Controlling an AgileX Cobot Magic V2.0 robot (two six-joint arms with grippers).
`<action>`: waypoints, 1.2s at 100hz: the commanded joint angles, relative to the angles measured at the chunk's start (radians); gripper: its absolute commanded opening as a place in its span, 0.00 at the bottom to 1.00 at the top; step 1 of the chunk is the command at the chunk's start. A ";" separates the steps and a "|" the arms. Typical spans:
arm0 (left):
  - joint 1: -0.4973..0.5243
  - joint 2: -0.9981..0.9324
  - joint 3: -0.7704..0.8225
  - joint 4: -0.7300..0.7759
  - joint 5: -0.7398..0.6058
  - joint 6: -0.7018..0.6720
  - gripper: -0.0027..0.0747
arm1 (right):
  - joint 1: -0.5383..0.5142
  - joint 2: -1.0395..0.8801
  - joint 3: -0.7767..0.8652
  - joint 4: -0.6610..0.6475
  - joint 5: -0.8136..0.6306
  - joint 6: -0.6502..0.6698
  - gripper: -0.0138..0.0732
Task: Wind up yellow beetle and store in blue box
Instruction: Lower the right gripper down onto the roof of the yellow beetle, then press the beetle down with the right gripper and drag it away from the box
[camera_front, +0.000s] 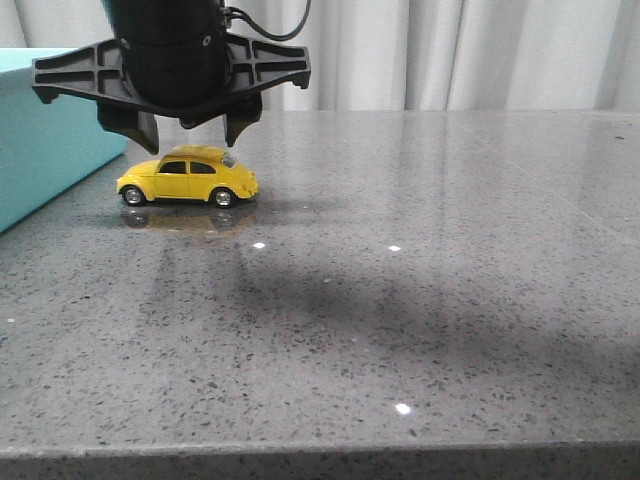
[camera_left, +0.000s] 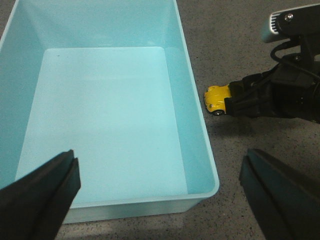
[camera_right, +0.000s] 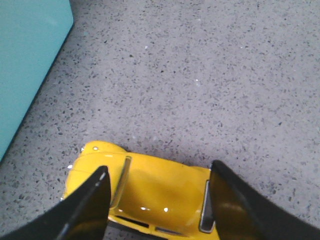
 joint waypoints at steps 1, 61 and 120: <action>-0.005 0.006 -0.032 -0.013 -0.062 -0.001 0.85 | -0.004 -0.062 -0.036 -0.044 -0.022 0.002 0.64; -0.005 0.006 -0.032 -0.013 -0.062 -0.001 0.85 | -0.004 -0.020 -0.034 0.000 0.000 -0.020 0.64; -0.005 0.006 -0.032 -0.013 -0.062 -0.001 0.85 | -0.044 -0.038 0.038 0.023 0.044 -0.080 0.64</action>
